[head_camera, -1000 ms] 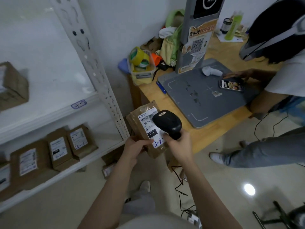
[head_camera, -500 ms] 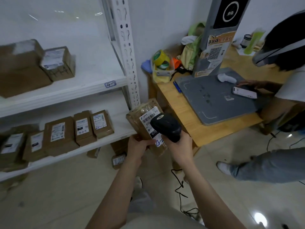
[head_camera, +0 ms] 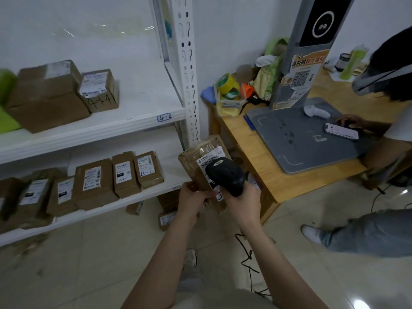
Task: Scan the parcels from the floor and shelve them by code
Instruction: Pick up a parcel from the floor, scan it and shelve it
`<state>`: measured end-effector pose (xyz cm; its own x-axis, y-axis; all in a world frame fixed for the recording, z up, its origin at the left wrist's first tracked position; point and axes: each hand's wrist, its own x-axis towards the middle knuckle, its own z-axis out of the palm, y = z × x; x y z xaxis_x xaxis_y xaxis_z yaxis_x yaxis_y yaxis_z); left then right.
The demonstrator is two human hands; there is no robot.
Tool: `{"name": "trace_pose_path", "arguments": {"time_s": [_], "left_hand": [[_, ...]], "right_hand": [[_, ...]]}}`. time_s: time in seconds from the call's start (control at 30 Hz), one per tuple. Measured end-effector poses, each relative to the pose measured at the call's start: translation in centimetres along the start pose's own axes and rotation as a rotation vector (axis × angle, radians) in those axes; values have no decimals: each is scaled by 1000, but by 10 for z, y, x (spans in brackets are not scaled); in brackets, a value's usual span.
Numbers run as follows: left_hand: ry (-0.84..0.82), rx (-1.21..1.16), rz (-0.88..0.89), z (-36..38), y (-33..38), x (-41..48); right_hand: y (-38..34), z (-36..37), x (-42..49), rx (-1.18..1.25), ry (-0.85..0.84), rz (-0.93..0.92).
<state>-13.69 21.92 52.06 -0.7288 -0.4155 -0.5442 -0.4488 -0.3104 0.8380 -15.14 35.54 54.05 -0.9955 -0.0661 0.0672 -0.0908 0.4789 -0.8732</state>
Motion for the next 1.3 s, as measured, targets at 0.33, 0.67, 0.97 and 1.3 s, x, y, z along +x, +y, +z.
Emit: {"name": "trace_pose_path", "arguments": {"time_s": [0.33,0.67,0.97,1.3], "left_hand": [[27,54,-16,-2,-1,8],[17,15,-33,12,4,15],[30,31,-28,34,11,23],[-36,34,-43,53,33,40]], "right_hand": [[9,10,2,0,-15,35],[22,5,18,86,31,92],[72,-26,77,4,104,356],[141,-38,145,-217,29,533]]}}
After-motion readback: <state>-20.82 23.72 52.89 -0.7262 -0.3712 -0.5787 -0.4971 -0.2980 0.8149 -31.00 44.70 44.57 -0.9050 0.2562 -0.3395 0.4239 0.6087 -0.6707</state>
